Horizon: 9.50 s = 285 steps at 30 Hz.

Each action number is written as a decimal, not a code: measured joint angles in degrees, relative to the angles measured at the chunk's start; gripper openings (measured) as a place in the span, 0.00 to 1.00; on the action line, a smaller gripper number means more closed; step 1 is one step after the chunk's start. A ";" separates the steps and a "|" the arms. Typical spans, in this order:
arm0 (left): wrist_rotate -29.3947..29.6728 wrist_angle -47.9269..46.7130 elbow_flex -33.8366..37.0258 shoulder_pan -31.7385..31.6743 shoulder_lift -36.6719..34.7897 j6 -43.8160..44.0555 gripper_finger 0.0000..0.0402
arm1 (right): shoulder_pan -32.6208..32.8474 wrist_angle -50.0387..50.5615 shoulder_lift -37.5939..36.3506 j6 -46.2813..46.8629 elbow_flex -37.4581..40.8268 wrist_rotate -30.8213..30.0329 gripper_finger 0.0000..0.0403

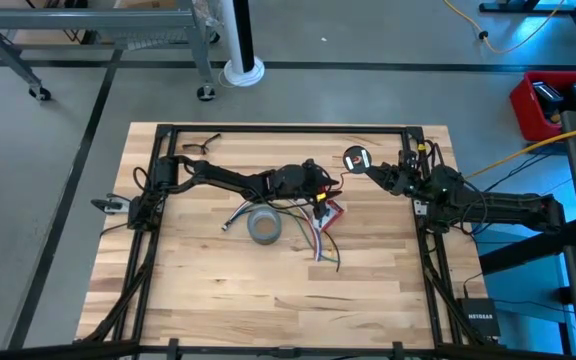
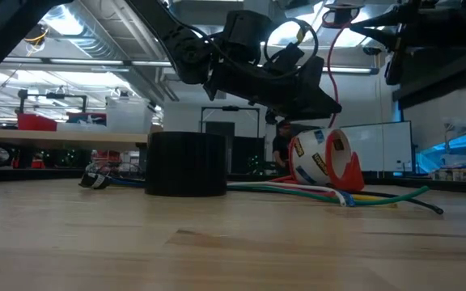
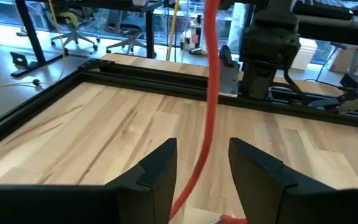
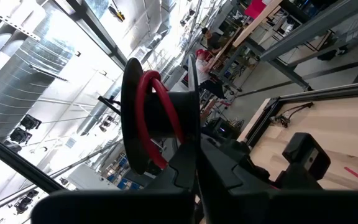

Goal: Coil cords
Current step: Coil the red wire on the black spool

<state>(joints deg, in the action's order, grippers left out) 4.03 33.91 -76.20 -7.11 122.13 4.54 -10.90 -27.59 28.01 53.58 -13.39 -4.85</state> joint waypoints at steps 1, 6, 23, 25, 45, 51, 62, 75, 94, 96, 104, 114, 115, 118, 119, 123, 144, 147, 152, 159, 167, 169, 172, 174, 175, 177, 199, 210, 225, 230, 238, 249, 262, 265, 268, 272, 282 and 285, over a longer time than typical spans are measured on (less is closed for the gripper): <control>-0.04 0.00 0.00 0.00 0.00 0.00 0.35 | 0.00 0.00 0.00 0.01 0.00 0.00 0.02; -0.28 0.01 0.00 0.11 0.00 0.21 0.35 | 0.00 0.02 0.00 0.02 0.00 0.00 0.02; -0.32 -0.02 -2.10 -0.19 0.00 -0.20 0.35 | 0.00 0.04 0.00 0.07 0.00 -0.02 0.02; -0.31 -0.02 -2.10 -0.17 0.00 -0.30 0.34 | 0.00 0.04 0.00 0.07 0.00 -0.02 0.02; 1.36 -2.39 -2.12 -0.61 1.51 3.01 0.03 | 0.00 0.46 0.00 0.11 0.00 0.36 0.02; 2.34 -4.88 -2.12 -1.95 0.66 5.13 0.01 | 0.00 2.22 -0.04 0.17 -0.02 1.48 0.02; 0.74 -31.31 -2.14 -6.35 -7.00 7.08 0.01 | 0.00 12.43 0.00 -1.68 -0.02 1.25 0.02; -7.14 -44.70 -4.32 -10.31 -10.40 15.70 0.00 | 0.00 22.73 0.00 -3.90 -0.07 0.35 0.02; -28.48 -45.39 -8.55 -17.12 -10.38 33.69 0.00 | 0.00 27.34 12.05 -7.05 -0.07 -4.66 0.02; -26.08 -45.09 -8.57 -18.40 -10.38 35.56 0.00 | 0.00 27.26 12.07 -7.54 -0.07 -4.69 0.02; -25.00 -41.71 -8.56 -20.72 -10.36 40.44 0.00 | 0.00 31.18 13.04 -8.92 -2.05 -7.82 0.01; -28.01 -34.00 -8.56 -18.82 -7.48 46.00 0.00 | 0.00 39.99 25.81 -16.71 -13.31 -17.66 0.01; -28.34 -34.20 -8.55 -18.67 -7.39 46.29 0.00 | 0.00 40.47 27.34 -17.01 -14.14 -18.56 0.01; -29.32 -32.79 -8.56 -18.10 -7.18 46.18 0.00 | 0.01 41.42 31.47 -18.13 -16.58 -20.11 0.01; -29.73 -31.63 -8.55 -18.10 -7.13 46.47 0.00 | 0.04 41.34 32.82 -18.24 -17.30 -20.91 0.01; -30.68 -26.85 -9.00 -18.20 -7.10 47.65 0.00 | 0.02 43.03 37.48 -19.41 -19.75 -24.03 0.01; -34.10 -27.24 -10.05 -12.31 -7.15 37.94 0.00 | -0.02 43.53 41.11 -17.88 -29.23 -30.49 0.01; -33.52 -27.37 -10.05 -11.22 -7.15 33.89 0.00 | -0.02 43.52 41.11 -16.82 -30.13 -31.17 0.01; -30.05 -27.53 -10.05 -10.02 -7.15 27.67 0.00 | -0.02 40.82 41.11 -16.20 -30.86 -31.29 0.01; -21.89 -35.86 -10.08 -8.95 -7.17 18.92 0.00 | -0.02 36.87 40.03 -16.13 -30.88 -30.42 0.01; -6.29 -40.48 -10.13 -6.99 -7.28 6.43 0.00 | -0.02 39.41 33.16 -14.62 -30.88 -27.75 0.01; -4.55 -40.54 -10.16 -6.82 -7.32 5.07 0.00 | -0.02 40.95 31.27 -13.71 -30.88 -25.58 0.01; -3.12 -40.85 -10.14 -6.78 -7.32 3.96 0.00 | -0.02 43.82 28.84 -11.65 -30.86 -22.63 0.01; -2.38 -41.04 -10.14 -6.86 -7.32 3.94 0.00 | -0.02 45.84 27.59 -10.23 -30.86 -21.12 0.01; -1.97 -41.05 -10.14 -6.90 -7.32 3.80 0.00 | -0.02 46.52 27.10 -9.86 -30.84 -20.57 0.01; -0.98 -41.31 -10.14 -6.93 -7.32 2.65 0.00 | -0.02 47.73 26.38 -8.95 -30.84 -19.11 0.01; 2.40 -48.70 -10.03 -8.96 -7.21 -2.01 0.00 | -0.04 39.39 22.11 0.31 -16.51 -8.03 0.01; 2.72 -48.71 -9.99 -9.77 -7.21 -5.95 0.07 | -0.02 26.48 21.66 0.74 -8.90 -7.54 0.01; 2.67 -48.85 -9.97 -8.61 -7.21 -5.86 0.36 | 0.04 19.65 21.68 -0.03 -8.87 -7.28 0.01; 2.34 -52.97 -9.97 -8.09 -7.21 -6.03 0.39 | 0.04 18.28 21.68 -0.05 -8.87 -7.45 0.01; 4.49 -58.14 -9.97 -8.20 -7.21 -5.44 0.40 | 0.02 18.29 21.70 -0.07 -8.87 -7.51 0.01; 5.15 -56.60 -6.48 -8.20 -7.19 -3.69 0.34 | 0.00 18.46 20.46 -0.31 -8.90 -7.00 0.01; 5.57 -51.41 -5.38 -8.35 -7.19 -4.98 0.02 | -0.02 18.63 19.43 -0.40 -8.90 -6.93 0.01; 5.76 -51.52 -5.38 -8.82 -7.19 -4.94 0.02 | -0.02 18.73 19.43 -0.51 -8.90 -7.06 0.01; 7.14 -51.78 -5.38 -9.44 -7.19 -4.70 0.01 | -0.02 19.15 19.43 -0.55 -8.90 -7.06 0.01; 7.32 -52.03 -5.38 -10.39 -7.41 -4.73 0.01 | -0.02 20.34 19.43 -0.55 -8.90 -6.51 0.01; 6.21 -54.48 -5.73 -14.08 -11.99 -4.31 0.01 | -0.04 21.64 19.79 -0.50 -8.90 -3.03 0.01; 3.29 -55.87 -7.21 -15.16 -12.00 -3.39 0.00 | -0.02 21.62 21.22 -0.50 -8.90 -2.73 0.01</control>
<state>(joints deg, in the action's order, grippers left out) 7.33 -21.96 -83.41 -22.28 110.13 1.15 -10.92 -5.97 49.23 53.08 -22.28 -7.58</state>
